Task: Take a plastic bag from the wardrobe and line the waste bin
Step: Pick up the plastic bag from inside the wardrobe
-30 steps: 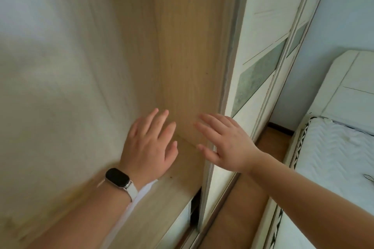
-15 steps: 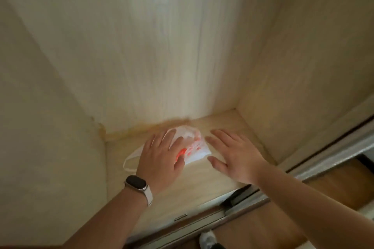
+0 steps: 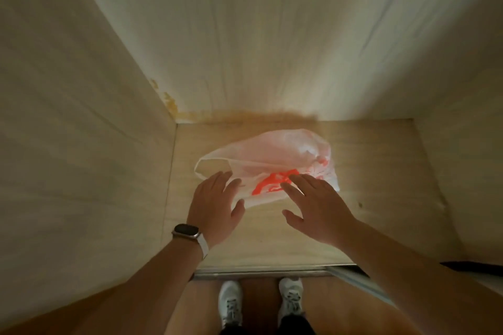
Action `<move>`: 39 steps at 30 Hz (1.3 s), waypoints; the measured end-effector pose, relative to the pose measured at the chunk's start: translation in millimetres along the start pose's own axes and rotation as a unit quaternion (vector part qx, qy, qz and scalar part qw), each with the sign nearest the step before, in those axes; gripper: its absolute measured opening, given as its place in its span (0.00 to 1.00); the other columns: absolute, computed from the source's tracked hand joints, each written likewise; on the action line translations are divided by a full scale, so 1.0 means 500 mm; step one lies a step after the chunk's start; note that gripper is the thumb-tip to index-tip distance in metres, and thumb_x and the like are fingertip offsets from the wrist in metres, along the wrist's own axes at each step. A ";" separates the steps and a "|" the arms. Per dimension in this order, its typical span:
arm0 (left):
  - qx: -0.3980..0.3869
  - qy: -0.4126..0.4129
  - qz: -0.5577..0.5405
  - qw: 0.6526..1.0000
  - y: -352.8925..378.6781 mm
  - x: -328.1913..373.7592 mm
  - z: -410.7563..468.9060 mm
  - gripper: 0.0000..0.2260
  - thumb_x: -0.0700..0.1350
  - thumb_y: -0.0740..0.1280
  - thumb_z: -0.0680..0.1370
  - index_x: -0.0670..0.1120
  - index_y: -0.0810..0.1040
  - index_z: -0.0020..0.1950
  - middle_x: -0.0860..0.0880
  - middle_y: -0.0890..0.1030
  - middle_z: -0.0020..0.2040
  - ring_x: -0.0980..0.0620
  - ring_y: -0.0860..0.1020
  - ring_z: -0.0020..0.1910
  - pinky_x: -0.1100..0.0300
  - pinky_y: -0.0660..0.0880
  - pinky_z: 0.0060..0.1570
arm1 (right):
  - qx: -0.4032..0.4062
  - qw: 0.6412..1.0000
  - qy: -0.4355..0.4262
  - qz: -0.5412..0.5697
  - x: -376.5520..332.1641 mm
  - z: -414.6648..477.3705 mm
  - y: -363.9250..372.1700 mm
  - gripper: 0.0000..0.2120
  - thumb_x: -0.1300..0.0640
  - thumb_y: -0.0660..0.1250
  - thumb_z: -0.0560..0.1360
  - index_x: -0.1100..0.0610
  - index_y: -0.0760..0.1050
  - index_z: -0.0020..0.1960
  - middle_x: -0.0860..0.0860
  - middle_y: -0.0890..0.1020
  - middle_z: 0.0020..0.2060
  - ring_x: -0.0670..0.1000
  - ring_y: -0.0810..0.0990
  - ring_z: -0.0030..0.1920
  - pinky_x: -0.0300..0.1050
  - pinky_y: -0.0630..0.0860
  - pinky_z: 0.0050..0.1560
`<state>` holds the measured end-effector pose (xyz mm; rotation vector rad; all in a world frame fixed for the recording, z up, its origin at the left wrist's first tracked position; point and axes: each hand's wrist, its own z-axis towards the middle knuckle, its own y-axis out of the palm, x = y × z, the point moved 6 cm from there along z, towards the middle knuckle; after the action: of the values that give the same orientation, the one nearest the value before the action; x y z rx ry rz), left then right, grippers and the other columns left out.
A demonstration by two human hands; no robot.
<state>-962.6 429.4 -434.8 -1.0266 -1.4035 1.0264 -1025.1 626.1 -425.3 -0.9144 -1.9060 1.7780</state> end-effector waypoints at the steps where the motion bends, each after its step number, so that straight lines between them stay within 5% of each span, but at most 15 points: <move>1: -0.007 -0.013 -0.005 1.000 0.032 -0.017 0.013 0.19 0.50 0.70 0.75 0.46 0.77 0.65 0.42 0.75 0.68 0.40 0.72 0.68 0.44 0.70 0.65 | -0.010 1.000 -0.003 -0.002 0.007 0.020 0.030 0.29 0.43 0.69 0.72 0.56 0.73 0.68 0.57 0.75 0.67 0.60 0.76 0.65 0.55 0.75 0.61; 10: -0.030 -0.045 -0.049 0.997 0.273 -0.150 0.114 0.23 0.49 0.72 0.74 0.41 0.75 0.67 0.38 0.72 0.70 0.37 0.70 0.70 0.42 0.70 0.66 | -0.058 0.997 -0.041 -0.006 0.025 0.162 0.277 0.33 0.43 0.70 0.72 0.55 0.68 0.72 0.59 0.70 0.72 0.61 0.70 0.70 0.59 0.68 0.69; 16: 0.000 -0.015 -0.023 1.000 0.359 -0.227 0.211 0.28 0.54 0.67 0.77 0.43 0.66 0.74 0.40 0.63 0.77 0.39 0.61 0.76 0.41 0.58 0.73 | -0.066 0.997 -0.036 -0.019 0.032 0.204 0.392 0.33 0.43 0.68 0.73 0.54 0.64 0.73 0.57 0.66 0.74 0.60 0.66 0.72 0.60 0.62 0.72; 20: -0.031 -0.003 -0.021 0.999 0.410 -0.259 0.240 0.29 0.59 0.61 0.79 0.47 0.62 0.76 0.43 0.61 0.78 0.42 0.59 0.77 0.41 0.52 0.74 | -0.021 1.000 -0.011 -0.006 0.045 0.228 0.430 0.29 0.45 0.68 0.70 0.56 0.71 0.67 0.58 0.74 0.67 0.61 0.73 0.65 0.57 0.69 0.64; 27: -0.032 0.029 -0.094 0.995 0.433 -0.224 0.190 0.32 0.65 0.57 0.76 0.45 0.69 0.72 0.44 0.72 0.71 0.43 0.68 0.71 0.41 0.59 0.72 | 0.061 0.997 0.053 0.018 0.059 0.260 0.462 0.22 0.46 0.66 0.70 0.53 0.76 0.62 0.58 0.78 0.60 0.61 0.76 0.59 0.55 0.73 0.53; 34: -0.011 0.055 -0.094 0.994 0.449 -0.203 0.164 0.39 0.65 0.68 0.70 0.44 0.66 0.74 0.46 0.77 0.62 0.44 0.72 0.62 0.43 0.62 0.70 | 0.101 0.987 0.108 0.057 0.063 0.287 0.463 0.19 0.47 0.64 0.70 0.53 0.77 0.58 0.55 0.78 0.57 0.61 0.76 0.56 0.55 0.73 0.51; 39: 0.082 0.041 -0.061 0.994 0.456 -0.207 0.184 0.27 0.58 0.72 0.72 0.42 0.78 0.63 0.43 0.79 0.48 0.40 0.76 0.49 0.47 0.67 0.56 | 0.112 0.987 0.097 0.057 0.069 0.288 0.470 0.19 0.46 0.65 0.71 0.53 0.78 0.58 0.55 0.79 0.57 0.61 0.76 0.57 0.55 0.71 0.55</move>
<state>-1036.9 384.1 -687.1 -0.8427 -1.2777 0.9812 -1098.3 541.5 -679.7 -1.0860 -1.5266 1.8474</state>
